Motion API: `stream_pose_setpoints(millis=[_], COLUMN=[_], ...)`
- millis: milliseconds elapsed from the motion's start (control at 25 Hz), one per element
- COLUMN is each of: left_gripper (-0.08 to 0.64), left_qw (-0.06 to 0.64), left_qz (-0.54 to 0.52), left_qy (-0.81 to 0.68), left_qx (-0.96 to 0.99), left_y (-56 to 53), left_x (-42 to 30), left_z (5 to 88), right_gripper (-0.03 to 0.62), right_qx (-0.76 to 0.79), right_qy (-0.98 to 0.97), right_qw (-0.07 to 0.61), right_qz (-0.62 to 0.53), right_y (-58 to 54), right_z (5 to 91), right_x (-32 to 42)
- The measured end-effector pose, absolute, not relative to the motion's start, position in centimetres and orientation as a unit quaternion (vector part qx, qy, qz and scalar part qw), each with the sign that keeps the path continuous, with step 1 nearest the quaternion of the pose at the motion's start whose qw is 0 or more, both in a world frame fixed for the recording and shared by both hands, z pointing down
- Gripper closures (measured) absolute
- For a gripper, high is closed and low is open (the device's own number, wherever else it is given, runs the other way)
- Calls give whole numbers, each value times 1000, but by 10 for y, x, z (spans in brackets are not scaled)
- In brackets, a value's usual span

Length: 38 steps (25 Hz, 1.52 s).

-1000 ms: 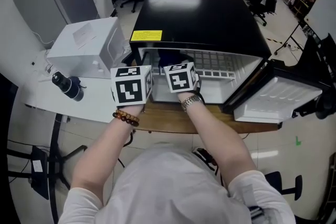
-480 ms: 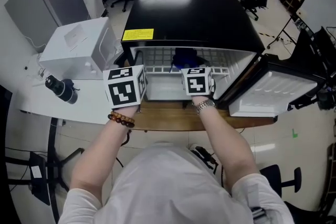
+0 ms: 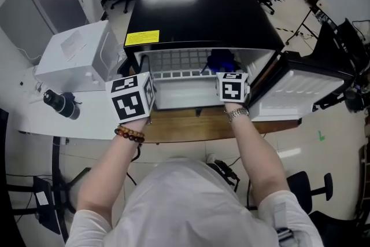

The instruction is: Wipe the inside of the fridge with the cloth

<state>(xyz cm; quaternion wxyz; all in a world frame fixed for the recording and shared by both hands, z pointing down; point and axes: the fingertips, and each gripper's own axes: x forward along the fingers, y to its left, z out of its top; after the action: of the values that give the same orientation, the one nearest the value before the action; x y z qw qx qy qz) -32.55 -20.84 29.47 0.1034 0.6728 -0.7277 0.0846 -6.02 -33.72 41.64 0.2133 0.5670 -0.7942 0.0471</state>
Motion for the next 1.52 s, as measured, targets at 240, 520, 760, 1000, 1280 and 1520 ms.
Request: stream_pose_setpoints(millis=[240,520,760,1000,1280,1520], left_gripper=[393,393,393,401,373,329], left_qw=[100,103,108,121,80,87], left_qz=[87,92,99,104,126,114], left_qy=[-721,-717,-721,-730,-762,-693], left_qx=[680,683,677,664,630,707], left_y=[-208,-208,-209,-210,-170,-162], left_x=[-324,-325,-323,-326,-322,-230], left_z=[295,295,296,297,296,315], right_gripper=[505,503,505,505,503,503], right_qx=[593,613,612,569,469,357], right_qy=[-778,-762,-765,-807,-874,-927], right_qw=[206,205,195,149,111,104], right_qz=[42,43,43,45,58,51], right_y=[-336,-336,-333,-319,-281,-239], right_z=[415,417,414,389,359,344], right_x=[-39,-24,-22,-40,-62,-74])
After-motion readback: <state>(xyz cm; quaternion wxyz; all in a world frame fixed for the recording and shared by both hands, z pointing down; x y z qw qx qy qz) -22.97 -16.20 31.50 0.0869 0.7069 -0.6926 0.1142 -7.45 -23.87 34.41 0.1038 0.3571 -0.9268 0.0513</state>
